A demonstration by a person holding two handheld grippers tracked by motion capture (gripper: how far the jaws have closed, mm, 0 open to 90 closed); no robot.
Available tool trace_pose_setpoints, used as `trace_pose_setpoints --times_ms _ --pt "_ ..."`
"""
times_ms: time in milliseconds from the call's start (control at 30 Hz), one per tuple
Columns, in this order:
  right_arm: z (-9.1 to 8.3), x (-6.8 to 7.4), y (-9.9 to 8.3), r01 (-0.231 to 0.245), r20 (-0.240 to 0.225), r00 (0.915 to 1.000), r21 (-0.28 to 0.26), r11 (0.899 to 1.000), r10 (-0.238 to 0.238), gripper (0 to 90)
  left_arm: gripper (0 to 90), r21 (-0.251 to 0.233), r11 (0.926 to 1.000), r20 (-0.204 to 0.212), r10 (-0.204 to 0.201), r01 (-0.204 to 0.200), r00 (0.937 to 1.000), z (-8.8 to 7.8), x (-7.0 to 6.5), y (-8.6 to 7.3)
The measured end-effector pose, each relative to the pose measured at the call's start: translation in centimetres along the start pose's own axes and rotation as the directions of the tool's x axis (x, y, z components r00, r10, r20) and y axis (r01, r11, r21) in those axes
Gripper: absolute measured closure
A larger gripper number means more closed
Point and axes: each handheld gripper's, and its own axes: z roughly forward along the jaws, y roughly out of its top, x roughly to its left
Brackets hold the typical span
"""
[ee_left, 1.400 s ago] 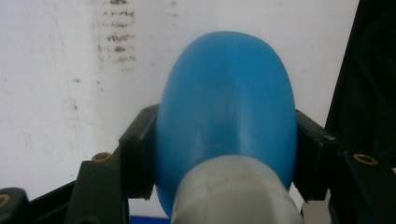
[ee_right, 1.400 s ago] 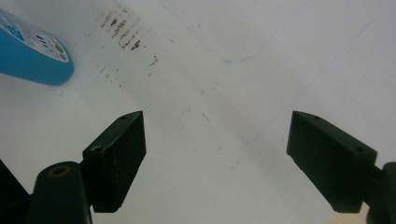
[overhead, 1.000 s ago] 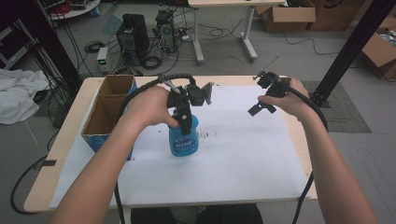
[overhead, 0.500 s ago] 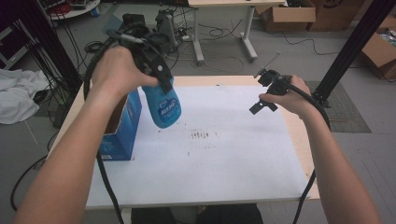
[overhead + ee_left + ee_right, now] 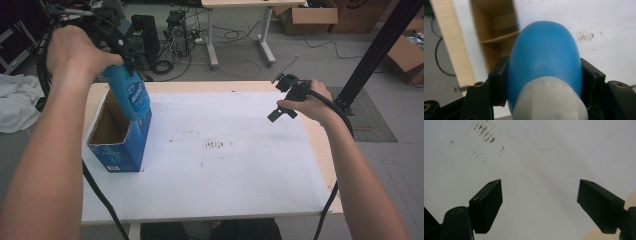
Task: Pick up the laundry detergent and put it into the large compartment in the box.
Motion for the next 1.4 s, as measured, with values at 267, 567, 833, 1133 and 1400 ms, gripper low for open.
trace_pose_setpoints --times_ms 267,567,833,1133,1400 --pt "-0.4 -0.2 -0.2 -0.004 0.005 1.0000 -0.007 1.000 0.004 20.4 38.0 -0.014 0.9848 -0.048 -0.173 0.173 0.9837 -0.3 4.4 -1.0" --pt "-0.5 -0.2 -0.5 -0.009 0.007 0.9999 -0.005 1.000 0.010 20.3 38.1 -0.009 0.9767 -0.069 -0.215 0.215 0.9743 0.4 6.1 -1.7" --pt "-0.5 0.0 -0.4 -0.006 0.006 1.0000 -0.006 1.000 0.006 20.5 38.1 -0.002 0.9726 -0.049 -0.232 0.232 0.9715 2.3 6.9 -2.3" --pt "-0.3 0.0 -0.5 -0.007 0.006 1.0000 -0.003 1.000 0.007 20.4 38.1 0.029 0.9732 -0.041 -0.227 0.228 0.9730 5.2 7.0 -2.4" --pt "0.0 -0.1 -0.7 -0.008 0.001 1.0000 -0.001 1.000 0.008 20.4 38.1 0.064 0.9737 -0.051 -0.215 0.218 0.9752 8.9 6.6 -2.5"
